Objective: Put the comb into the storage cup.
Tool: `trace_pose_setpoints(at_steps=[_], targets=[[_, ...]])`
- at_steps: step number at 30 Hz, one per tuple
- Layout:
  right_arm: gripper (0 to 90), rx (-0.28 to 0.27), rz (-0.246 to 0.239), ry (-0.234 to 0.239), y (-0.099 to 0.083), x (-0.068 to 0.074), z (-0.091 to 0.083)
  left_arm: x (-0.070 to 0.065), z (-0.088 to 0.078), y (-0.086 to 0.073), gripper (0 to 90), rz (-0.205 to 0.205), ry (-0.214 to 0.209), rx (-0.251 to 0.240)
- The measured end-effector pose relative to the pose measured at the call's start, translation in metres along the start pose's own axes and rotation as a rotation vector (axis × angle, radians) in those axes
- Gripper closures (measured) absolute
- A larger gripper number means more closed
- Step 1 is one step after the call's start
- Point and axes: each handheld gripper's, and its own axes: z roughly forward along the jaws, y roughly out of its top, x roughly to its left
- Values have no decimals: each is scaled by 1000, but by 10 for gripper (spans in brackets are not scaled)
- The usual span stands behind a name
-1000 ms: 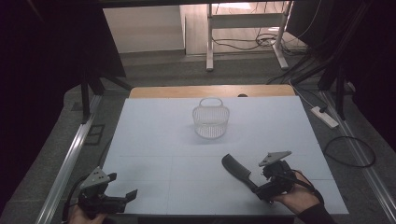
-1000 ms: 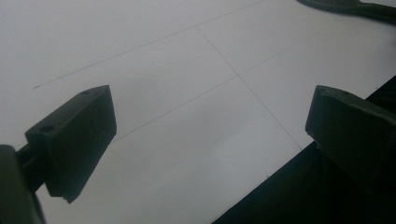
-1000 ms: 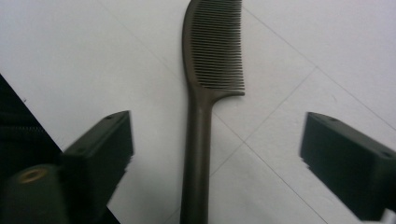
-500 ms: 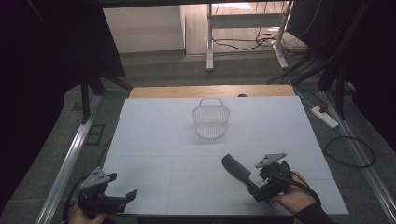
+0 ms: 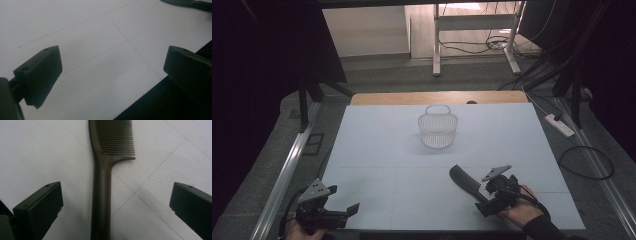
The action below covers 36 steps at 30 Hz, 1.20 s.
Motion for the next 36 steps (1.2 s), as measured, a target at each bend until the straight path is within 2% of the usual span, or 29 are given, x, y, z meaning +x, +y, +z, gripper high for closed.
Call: trace_pose_setpoints(at_steps=[10, 12, 24, 26, 28, 29, 30, 31, 32, 33, 34, 36], targets=[[0, 84, -22, -3, -2, 0, 18, 0, 0, 0, 29, 2, -1, 4], [0, 96, -8, 14, -2, -2, 19, 0, 0, 0, 29, 2, -1, 5], [16, 121, -7, 15, 0, -2, 19, 0, 0, 0, 30, 2, 1, 6], [79, 118, -9, 20, 1, 0, 17, 0, 0, 0, 31, 2, 1, 6], [181, 116, -17, 26, 1, 3, 14, 0, 0, 0, 31, 2, 2, 6], [244, 114, -23, 29, 2, 3, 12, 0, 0, 0, 31, 2, 2, 6], [375, 116, -19, 30, 4, 3, 9, 0, 0, 0, 31, 2, 2, 5], [375, 116, -19, 30, 4, 3, 9, 0, 0, 0, 31, 2, 2, 5], [413, 114, -20, 31, 4, 3, 8, 0, 0, 0, 31, 2, 2, 5], [475, 113, -24, 34, 4, 2, 7, 0, 0, 0, 31, 3, 2, 5], [578, 111, -30, 38, 4, 0, 6, 0, 0, 0, 31, 3, 3, 6], [693, 112, -37, 45, 5, 0, 5, 0, 0, 0, 31, 4, 4, 6]])
